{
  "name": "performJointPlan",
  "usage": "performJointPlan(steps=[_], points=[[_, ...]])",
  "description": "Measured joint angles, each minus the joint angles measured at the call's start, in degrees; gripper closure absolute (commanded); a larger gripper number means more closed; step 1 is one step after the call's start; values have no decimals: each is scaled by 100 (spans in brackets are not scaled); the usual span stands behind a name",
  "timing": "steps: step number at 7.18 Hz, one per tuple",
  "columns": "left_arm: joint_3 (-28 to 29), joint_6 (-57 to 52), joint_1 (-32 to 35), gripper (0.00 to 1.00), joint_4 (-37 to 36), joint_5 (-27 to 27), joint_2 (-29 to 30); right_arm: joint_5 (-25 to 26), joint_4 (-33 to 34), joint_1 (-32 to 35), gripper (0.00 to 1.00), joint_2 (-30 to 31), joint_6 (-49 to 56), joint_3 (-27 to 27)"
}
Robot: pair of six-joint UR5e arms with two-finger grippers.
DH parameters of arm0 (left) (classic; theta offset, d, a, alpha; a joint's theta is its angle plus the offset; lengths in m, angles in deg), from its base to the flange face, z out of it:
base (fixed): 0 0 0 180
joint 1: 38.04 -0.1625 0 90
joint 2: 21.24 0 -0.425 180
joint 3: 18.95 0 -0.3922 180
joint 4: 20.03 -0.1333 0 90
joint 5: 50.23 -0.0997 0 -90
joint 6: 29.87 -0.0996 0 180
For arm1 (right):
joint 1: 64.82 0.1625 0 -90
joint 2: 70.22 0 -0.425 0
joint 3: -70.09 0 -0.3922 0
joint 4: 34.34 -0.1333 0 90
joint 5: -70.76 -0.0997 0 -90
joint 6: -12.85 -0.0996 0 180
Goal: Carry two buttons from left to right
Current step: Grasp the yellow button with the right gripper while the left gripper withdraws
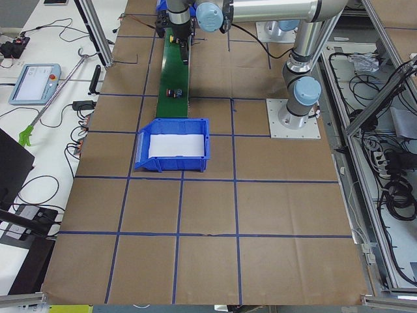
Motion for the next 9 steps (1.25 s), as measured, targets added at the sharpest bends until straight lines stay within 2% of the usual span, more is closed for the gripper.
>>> performJointPlan(steps=[3, 6, 9], points=[[-49, 57, 52, 0, 21, -15, -69, 1, 606, -11, 0, -538, -67, 224], [-150, 71, 68, 0, -10, -6, -121, -57, 695, -26, 0, -923, -69, 232], [-313, 72, 67, 0, -115, -12, -206, -366, 713, -87, 0, -1309, -68, 209]])
